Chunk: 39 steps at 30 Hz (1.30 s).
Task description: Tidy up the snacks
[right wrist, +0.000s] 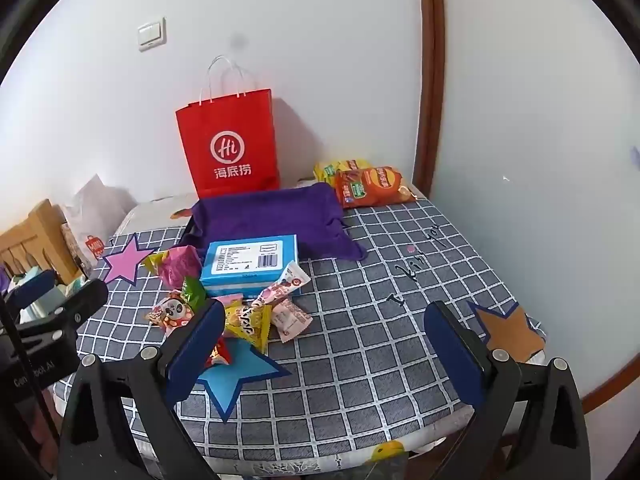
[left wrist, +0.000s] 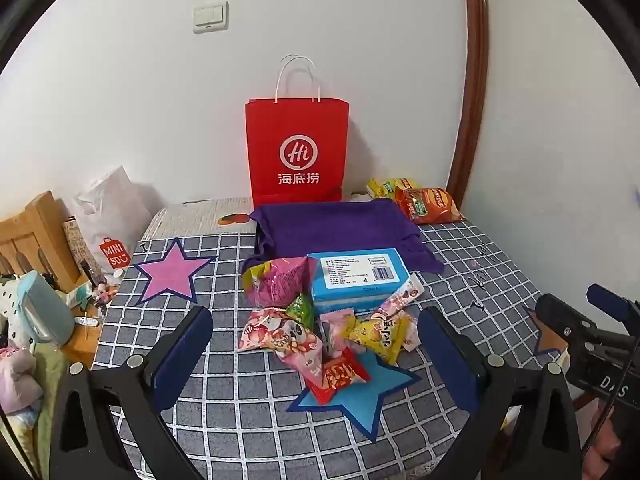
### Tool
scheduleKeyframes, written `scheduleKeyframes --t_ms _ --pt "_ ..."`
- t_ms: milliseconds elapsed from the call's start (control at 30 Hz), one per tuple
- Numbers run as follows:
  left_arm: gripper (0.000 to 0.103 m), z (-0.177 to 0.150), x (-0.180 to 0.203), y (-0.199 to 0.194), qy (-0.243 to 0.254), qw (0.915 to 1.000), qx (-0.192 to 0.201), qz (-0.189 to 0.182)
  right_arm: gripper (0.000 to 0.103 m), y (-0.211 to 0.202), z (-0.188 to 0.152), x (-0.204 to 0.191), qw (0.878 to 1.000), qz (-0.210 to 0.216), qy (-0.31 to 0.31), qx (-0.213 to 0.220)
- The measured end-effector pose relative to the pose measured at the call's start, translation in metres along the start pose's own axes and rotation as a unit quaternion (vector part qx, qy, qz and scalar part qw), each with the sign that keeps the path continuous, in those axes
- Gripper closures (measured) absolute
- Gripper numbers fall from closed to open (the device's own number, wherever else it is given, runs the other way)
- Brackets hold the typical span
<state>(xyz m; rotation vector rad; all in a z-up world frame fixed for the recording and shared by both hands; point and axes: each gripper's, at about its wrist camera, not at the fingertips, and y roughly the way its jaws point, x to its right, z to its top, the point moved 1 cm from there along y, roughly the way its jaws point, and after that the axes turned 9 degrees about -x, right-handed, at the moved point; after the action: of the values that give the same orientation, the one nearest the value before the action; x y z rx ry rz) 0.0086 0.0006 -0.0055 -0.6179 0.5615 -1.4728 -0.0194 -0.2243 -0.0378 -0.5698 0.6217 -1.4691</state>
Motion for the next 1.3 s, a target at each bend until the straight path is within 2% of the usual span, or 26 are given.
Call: scheduleKeyframes --t_ms 300,400,567,633,1300 --pt "0.001 -0.007 0.013 -0.001 0.002 1.0000 -0.006 0.001 0.004 -0.001 -0.001 0.002 1.000 0.008 0.001 -0.011" --pt "0.001 -0.005 0.008 -0.002 0.007 0.9999 -0.012 -0.009 0.004 -0.009 0.006 0.006 1.000 -0.002 0.008 -0.008" --pt "0.001 -0.003 0.007 -0.006 0.007 0.9999 -0.009 -0.003 0.004 -0.016 0.010 0.010 1.000 0.002 0.009 -0.007" --pt "0.001 -0.002 0.006 -0.006 0.006 0.9999 -0.009 -0.004 0.004 -0.005 0.000 0.004 1.000 -0.003 0.009 -0.005" --pt "0.001 -0.001 0.005 -0.008 0.004 0.9999 -0.010 -0.006 0.004 -0.007 0.000 0.004 1.000 -0.010 0.008 0.003"
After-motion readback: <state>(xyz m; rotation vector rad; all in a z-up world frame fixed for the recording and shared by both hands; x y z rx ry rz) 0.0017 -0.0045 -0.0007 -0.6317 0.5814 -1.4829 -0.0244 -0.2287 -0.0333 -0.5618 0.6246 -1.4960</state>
